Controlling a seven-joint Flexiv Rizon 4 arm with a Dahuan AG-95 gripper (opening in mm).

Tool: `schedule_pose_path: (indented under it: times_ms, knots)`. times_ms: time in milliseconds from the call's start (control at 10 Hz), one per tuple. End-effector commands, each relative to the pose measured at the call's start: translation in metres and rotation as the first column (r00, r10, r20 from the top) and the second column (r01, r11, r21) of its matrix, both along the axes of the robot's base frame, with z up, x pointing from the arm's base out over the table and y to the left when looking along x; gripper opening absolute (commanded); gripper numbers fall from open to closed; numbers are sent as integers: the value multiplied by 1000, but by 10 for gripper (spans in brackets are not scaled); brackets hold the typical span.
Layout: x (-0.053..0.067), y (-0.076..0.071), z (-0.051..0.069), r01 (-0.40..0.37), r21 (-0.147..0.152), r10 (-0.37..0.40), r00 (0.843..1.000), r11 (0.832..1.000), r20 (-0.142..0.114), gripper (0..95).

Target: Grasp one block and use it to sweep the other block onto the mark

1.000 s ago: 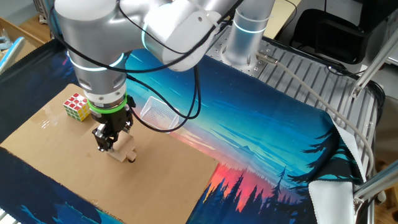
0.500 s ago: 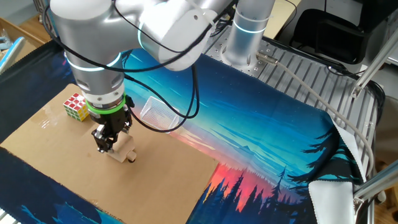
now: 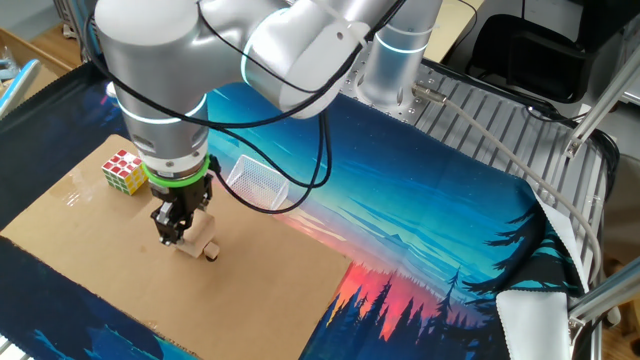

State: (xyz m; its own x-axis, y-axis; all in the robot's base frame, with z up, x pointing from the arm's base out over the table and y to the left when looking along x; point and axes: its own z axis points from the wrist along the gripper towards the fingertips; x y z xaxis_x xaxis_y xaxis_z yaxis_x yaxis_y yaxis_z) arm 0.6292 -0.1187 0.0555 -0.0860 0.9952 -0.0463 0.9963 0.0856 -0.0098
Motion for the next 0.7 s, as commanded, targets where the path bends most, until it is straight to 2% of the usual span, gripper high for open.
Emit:
schedule_pose_path:
  times_ms: [100, 300, 400, 700]
  knots:
    - [2, 0, -1, -6, -14, 5, 1000, 1000, -13, 0]
    - [2, 0, -1, -27, -7, 27, 999, 1000, -22, 0]
    - [2, 0, -1, -52, 7, 52, 998, 999, -25, 0]
    - [2, 0, -1, -113, 29, 113, 993, 993, -22, 0]
